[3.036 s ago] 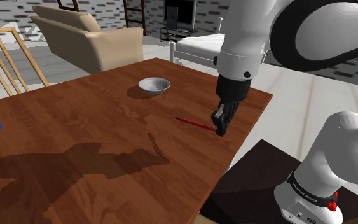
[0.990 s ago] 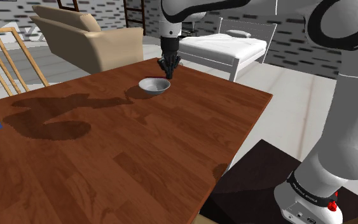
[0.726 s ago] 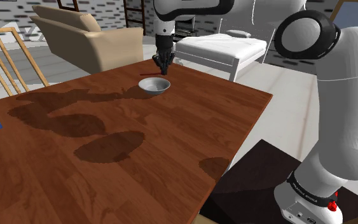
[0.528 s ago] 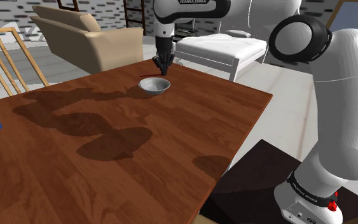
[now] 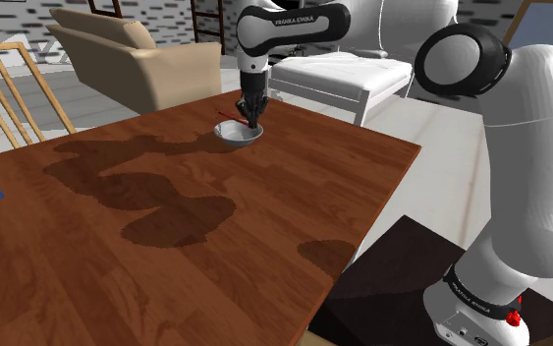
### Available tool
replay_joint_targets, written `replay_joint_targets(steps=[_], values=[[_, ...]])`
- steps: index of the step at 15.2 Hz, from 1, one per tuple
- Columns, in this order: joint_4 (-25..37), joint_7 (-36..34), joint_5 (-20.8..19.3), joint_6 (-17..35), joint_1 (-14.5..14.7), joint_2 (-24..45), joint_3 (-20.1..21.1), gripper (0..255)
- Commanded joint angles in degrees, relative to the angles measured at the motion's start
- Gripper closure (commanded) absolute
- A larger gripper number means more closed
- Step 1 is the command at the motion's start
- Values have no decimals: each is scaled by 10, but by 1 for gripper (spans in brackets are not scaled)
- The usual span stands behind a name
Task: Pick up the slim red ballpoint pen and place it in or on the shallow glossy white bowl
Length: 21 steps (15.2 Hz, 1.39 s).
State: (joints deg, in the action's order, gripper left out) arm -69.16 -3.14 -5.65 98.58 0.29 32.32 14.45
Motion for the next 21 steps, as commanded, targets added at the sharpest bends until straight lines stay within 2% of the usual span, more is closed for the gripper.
replay_joint_targets(steps=[1, 4, 12, 13, 18, 21], values=[[-21, -1, 0, 19, -1, -3, 0, 255], [-44, -1, 0, 42, -3, -2, 0, 255], [-44, -1, 0, 42, -3, -2, 0, 255], [-44, -1, 0, 42, -3, -2, 0, 0], [-44, -1, 0, 42, -3, -2, 0, 0], [20, 1, 0, -18, 1, 2, 0, 0]])
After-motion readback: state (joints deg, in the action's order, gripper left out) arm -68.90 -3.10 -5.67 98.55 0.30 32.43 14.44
